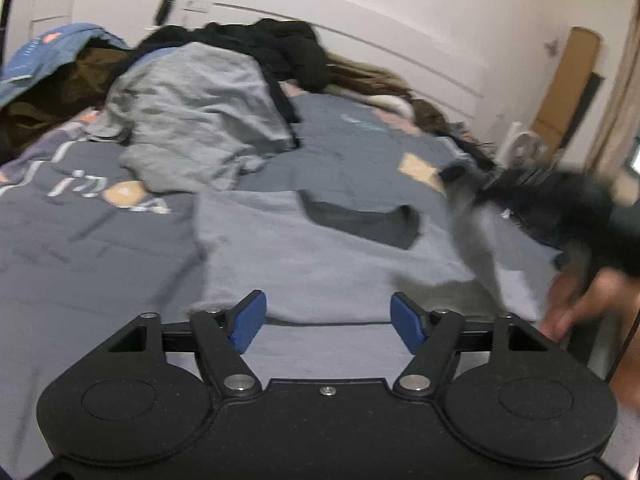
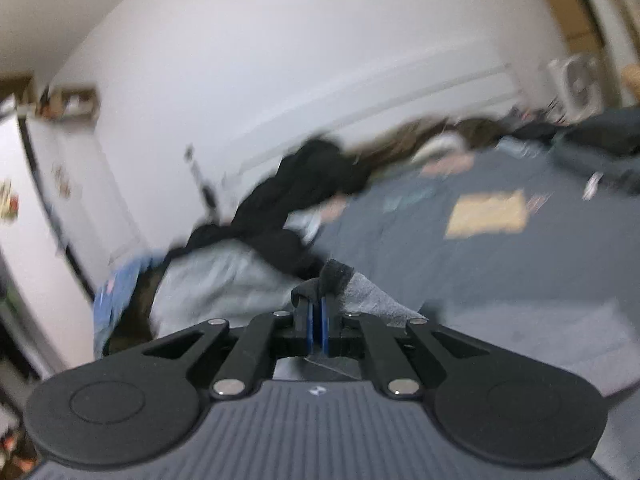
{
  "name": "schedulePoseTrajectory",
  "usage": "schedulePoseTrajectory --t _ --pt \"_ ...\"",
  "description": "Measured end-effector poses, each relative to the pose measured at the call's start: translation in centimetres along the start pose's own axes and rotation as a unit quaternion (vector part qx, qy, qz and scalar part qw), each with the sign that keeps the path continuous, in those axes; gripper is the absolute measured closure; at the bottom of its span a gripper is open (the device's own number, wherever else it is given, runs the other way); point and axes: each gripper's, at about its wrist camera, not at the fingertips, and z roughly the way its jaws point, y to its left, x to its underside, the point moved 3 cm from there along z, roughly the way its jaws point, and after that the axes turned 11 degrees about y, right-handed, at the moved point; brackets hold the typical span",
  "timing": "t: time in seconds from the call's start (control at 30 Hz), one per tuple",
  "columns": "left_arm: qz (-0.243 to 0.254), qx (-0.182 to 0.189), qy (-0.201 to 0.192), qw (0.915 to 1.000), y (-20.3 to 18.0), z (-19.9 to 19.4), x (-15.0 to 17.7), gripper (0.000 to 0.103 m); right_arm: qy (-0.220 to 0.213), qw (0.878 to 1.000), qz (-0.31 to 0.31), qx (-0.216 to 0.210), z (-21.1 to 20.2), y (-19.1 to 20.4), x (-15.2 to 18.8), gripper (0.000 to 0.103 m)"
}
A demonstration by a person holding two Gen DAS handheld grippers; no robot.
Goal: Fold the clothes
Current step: 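Grasp the black sleeve cuff with the left gripper, then fold the held sleeve across the sweatshirt body with the left gripper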
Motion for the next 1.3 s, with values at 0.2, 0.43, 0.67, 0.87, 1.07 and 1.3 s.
schedulePoseTrajectory --t 0.2,0.43,0.67,0.87,1.07,1.3 --pt "-0.018 0.001 -0.001 0.9998 2.0 -0.3 -0.2 0.034 0.097 0.995 -0.011 0.002 3.1 0.8 5.4 0.085" --pt "-0.015 0.016 0.005 0.9997 1.5 0.5 0.3 0.034 0.077 0.996 -0.031 0.009 -3.2 -1.6 6.4 0.05" --pt "0.027 0.087 0.01 0.9958 -0.2 1.7 1.0 0.08 0.048 0.998 -0.008 0.042 -6.8 -6.8 7.4 0.045" --pt "0.061 0.095 0.059 0.9919 -1.8 6.3 -1.8 0.086 0.062 0.998 0.002 0.033 -4.9 -8.5 6.6 0.044" --pt "0.052 0.088 0.118 0.9877 -2.2 12.8 -4.3 0.083 0.078 0.997 -0.023 0.017 -4.7 -8.1 6.8 0.043" --pt "0.032 0.115 0.175 0.9772 -2.9 17.0 -5.5 0.063 0.094 0.996 -0.003 0.01 -4.2 -9.4 6.5 0.041"
